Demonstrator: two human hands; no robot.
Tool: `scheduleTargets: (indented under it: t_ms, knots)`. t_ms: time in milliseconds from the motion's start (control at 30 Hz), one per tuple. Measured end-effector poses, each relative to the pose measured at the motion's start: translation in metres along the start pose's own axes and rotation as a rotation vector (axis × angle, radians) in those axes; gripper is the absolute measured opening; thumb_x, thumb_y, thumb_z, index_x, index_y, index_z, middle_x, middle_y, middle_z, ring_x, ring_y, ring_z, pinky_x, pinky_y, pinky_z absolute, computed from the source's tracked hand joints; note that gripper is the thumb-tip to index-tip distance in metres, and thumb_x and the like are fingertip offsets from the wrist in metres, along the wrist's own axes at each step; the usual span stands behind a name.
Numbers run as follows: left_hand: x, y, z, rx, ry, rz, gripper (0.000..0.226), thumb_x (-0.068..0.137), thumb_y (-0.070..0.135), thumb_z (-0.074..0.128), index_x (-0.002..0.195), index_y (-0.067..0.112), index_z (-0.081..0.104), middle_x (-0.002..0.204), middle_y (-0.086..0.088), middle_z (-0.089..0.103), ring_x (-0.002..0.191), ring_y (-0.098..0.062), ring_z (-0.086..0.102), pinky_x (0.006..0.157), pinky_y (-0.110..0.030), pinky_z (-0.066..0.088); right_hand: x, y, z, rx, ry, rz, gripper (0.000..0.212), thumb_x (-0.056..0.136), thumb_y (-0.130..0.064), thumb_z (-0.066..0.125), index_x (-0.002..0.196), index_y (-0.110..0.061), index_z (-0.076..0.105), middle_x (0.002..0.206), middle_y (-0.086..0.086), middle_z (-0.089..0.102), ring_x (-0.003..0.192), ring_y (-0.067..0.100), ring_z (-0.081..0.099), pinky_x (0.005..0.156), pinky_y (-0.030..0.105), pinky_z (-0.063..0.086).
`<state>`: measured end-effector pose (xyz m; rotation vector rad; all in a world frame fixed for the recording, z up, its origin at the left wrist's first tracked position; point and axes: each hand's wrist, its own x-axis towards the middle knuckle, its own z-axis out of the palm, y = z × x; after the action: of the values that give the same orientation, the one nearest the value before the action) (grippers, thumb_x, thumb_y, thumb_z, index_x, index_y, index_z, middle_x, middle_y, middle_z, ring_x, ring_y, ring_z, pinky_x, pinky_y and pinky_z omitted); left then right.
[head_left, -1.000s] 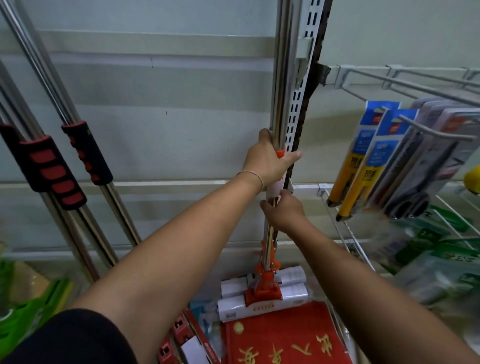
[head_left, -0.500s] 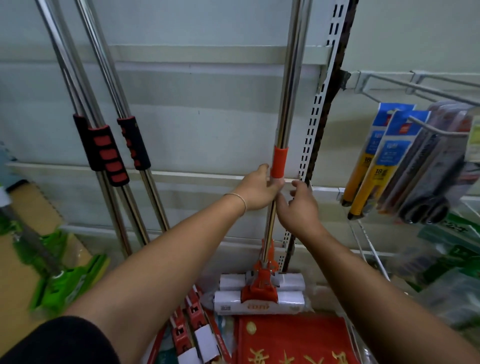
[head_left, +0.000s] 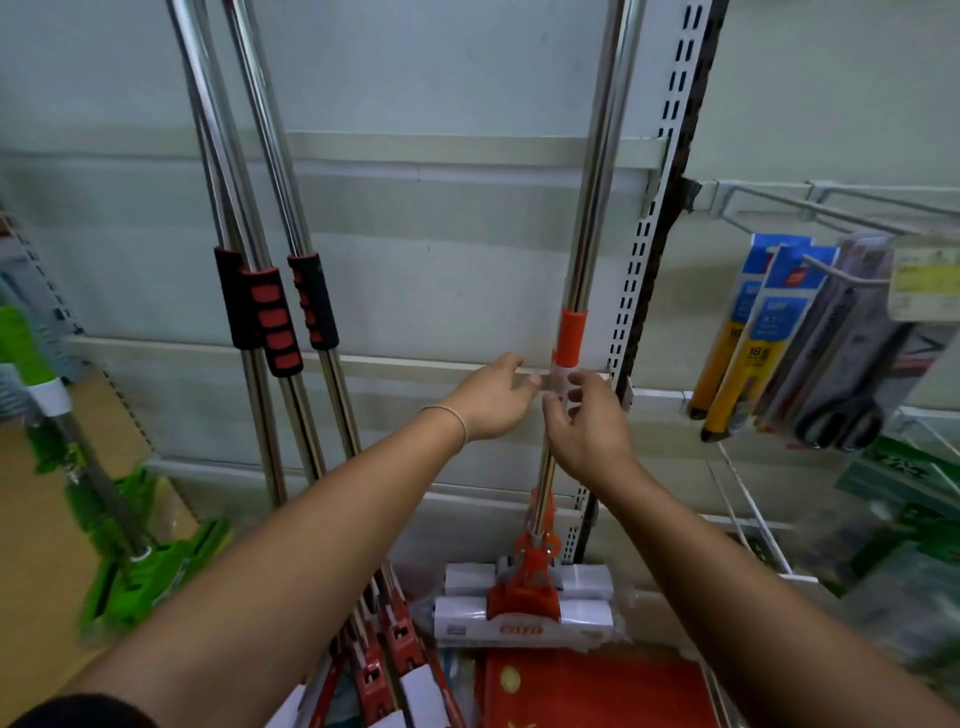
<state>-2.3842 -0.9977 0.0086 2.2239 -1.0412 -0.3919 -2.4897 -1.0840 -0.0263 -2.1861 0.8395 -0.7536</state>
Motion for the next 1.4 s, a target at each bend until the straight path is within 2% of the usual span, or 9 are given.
scheduleTargets:
  t_ms: [133,367,533,700,833,1100,1200,1267,1400]
  knots:
    - [-0.017,-0.017,-0.02,0.012,0.02,0.053,0.055,0.103,0.038,0.04,0.15,0.011,0.032,0.151,-0.013,0.042,0.139,-0.028,0.04,0.115,-0.036,0.032,-0.012,-0.02,0.01,-0.038,0.031,-0.038,0.044,0.09,-0.042,0.051,0.12,-0.01,0.055,0.106,0.01,0.065,0.098,0.026,0.063,0.087,0.047,0.053]
    - [-0.056,-0.07,-0.073,0.005,0.026,0.103,0.056,0.102,0.042,0.04,0.149,0.014,0.032,0.146,-0.013,0.049,0.133,-0.029,0.047,0.11,-0.037,0.038,-0.043,-0.075,0.059,-0.029,0.007,0.0,0.049,0.095,-0.042,0.053,0.133,-0.01,0.051,0.127,0.011,0.06,0.113,0.025,0.06,0.097,0.047,0.05]
    - [-0.083,-0.119,-0.109,-0.023,0.039,0.099,0.051,0.102,0.042,0.04,0.147,0.017,0.037,0.133,-0.01,0.057,0.125,-0.026,0.053,0.104,-0.033,0.041,-0.066,-0.112,0.106,-0.037,0.009,-0.02,0.049,0.096,-0.041,0.052,0.133,-0.008,0.051,0.126,0.012,0.061,0.111,0.025,0.061,0.096,0.042,0.05]
    - [-0.107,-0.163,-0.134,-0.066,0.044,0.105,0.046,0.104,0.037,0.039,0.144,0.015,0.042,0.132,-0.008,0.057,0.122,-0.023,0.053,0.098,-0.029,0.039,-0.084,-0.135,0.143,-0.039,0.008,-0.023,0.048,0.097,-0.041,0.05,0.134,-0.011,0.05,0.126,0.009,0.061,0.11,0.023,0.061,0.094,0.039,0.052]
    - [-0.116,-0.194,-0.142,-0.082,0.04,0.075,0.042,0.104,0.035,0.04,0.14,0.015,0.046,0.131,-0.005,0.058,0.12,-0.021,0.055,0.091,-0.026,0.039,-0.094,-0.143,0.168,-0.032,-0.044,0.005,0.048,0.098,-0.041,0.05,0.135,-0.012,0.048,0.127,0.009,0.06,0.113,0.023,0.059,0.096,0.044,0.051]
    - [-0.106,-0.23,-0.135,-0.098,0.024,-0.015,0.036,0.102,0.031,0.047,0.133,0.014,0.054,0.123,-0.005,0.061,0.113,-0.02,0.056,0.091,-0.027,0.043,-0.092,-0.136,0.206,-0.075,-0.174,0.041,0.049,0.098,-0.04,0.05,0.138,-0.012,0.046,0.128,0.009,0.058,0.113,0.02,0.058,0.096,0.045,0.052]
    - [-0.096,-0.234,-0.132,-0.079,0.158,-0.025,0.021,0.099,0.031,0.052,0.103,0.014,0.063,0.094,-0.004,0.066,0.085,-0.017,0.059,0.074,-0.027,0.045,-0.077,-0.136,0.217,-0.067,-0.2,0.031,0.05,0.098,-0.042,0.05,0.139,-0.013,0.045,0.129,0.009,0.058,0.114,0.022,0.059,0.097,0.044,0.052]
    - [-0.087,-0.234,-0.135,-0.055,0.297,-0.031,0.021,0.095,0.034,0.056,0.086,0.015,0.059,0.078,-0.001,0.062,0.071,-0.017,0.057,0.063,-0.029,0.045,-0.064,-0.138,0.224,-0.029,-0.186,0.005,0.053,0.097,-0.045,0.049,0.14,-0.014,0.043,0.13,0.009,0.058,0.114,0.023,0.059,0.095,0.045,0.052]
    - [-0.07,-0.231,-0.151,0.039,0.598,0.068,0.027,0.088,0.04,0.06,0.081,0.018,0.047,0.079,0.001,0.05,0.069,-0.017,0.049,0.06,-0.028,0.039,-0.041,-0.142,0.231,0.088,-0.114,-0.062,0.054,0.099,-0.047,0.044,0.143,-0.014,0.04,0.134,0.009,0.055,0.119,0.022,0.055,0.098,0.046,0.05]
